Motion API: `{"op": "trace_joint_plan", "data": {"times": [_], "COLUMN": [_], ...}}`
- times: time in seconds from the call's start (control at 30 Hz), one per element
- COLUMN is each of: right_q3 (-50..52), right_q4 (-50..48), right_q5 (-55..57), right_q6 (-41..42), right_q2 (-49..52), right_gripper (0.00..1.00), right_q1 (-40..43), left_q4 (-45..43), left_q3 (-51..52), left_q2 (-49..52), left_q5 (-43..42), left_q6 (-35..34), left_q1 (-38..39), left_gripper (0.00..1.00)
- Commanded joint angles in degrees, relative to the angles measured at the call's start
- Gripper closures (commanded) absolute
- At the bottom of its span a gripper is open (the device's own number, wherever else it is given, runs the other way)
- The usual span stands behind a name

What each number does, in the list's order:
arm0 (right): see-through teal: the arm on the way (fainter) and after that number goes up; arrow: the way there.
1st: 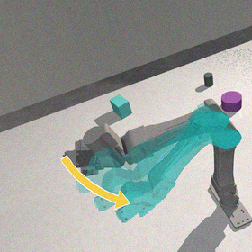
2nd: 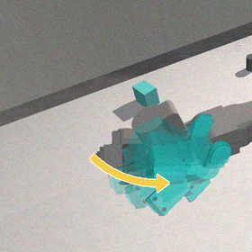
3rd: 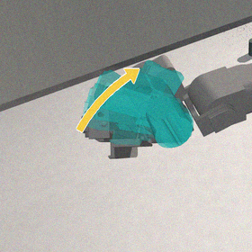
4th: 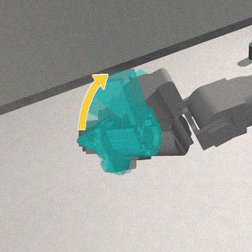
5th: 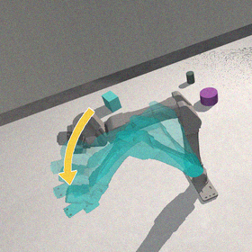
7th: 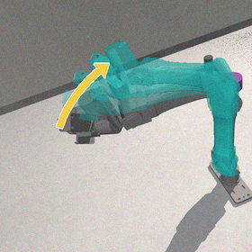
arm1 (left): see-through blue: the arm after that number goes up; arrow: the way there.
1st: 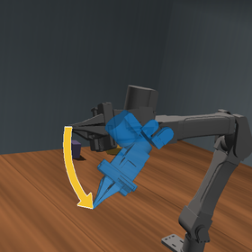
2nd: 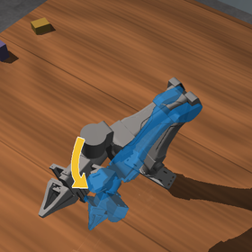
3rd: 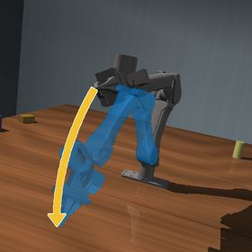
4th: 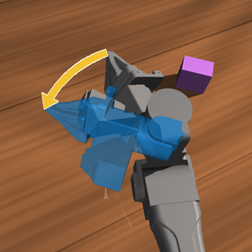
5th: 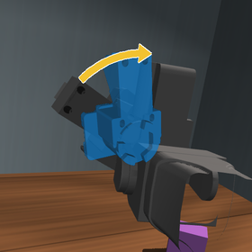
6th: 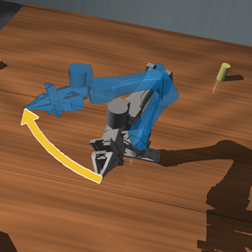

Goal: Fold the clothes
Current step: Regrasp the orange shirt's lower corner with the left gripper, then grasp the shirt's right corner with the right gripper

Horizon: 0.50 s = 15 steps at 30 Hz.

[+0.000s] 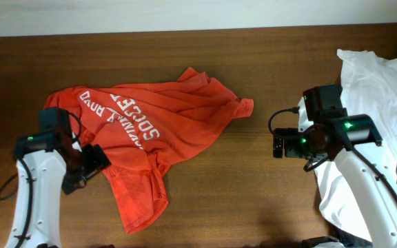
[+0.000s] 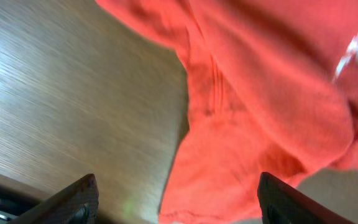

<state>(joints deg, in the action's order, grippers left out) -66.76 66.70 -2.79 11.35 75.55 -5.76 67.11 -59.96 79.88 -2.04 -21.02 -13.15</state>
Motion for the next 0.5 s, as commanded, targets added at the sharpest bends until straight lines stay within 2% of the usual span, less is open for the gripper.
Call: {"op": "trace_joint_plan", "data": {"times": [0.0,0.17,0.3,0.33,0.37,0.47], "right_q3": [-0.7,-0.7,-0.7,-0.7,-0.7,-0.7], "right_q4": [0.0,0.0,0.0,0.0,0.0,0.1], "right_q5": [0.9,0.9,0.9,0.9,0.9,0.9], "right_q6": [-0.1,-0.1,-0.1,-0.1,-0.1,-0.1], "right_q2": [0.1,0.1,0.1,0.1,0.1,0.1], "right_gripper": [0.01,0.01,0.01,0.01,0.02,0.01], "right_q1": [0.3,0.3,0.3,0.3,0.3,0.3], "left_q4": [-6.0,-17.6,-21.7,-23.1,-24.5,-27.0], "left_q3": [9.2,21.9,23.6,23.8,24.4,27.3], "left_q2": [-0.1,-0.1,-0.1,-0.1,-0.1,-0.1], "left_q5": [-6.0,-6.4,-3.4,-3.3,-3.4,-3.2], "left_q6": [0.0,-3.5,-3.8,-3.8,-3.9,-4.9], "left_q1": [4.1,6.6,6.6,6.6,6.6,6.7], "left_gripper": [0.2,0.2,0.35,0.5,0.52,0.51]}}
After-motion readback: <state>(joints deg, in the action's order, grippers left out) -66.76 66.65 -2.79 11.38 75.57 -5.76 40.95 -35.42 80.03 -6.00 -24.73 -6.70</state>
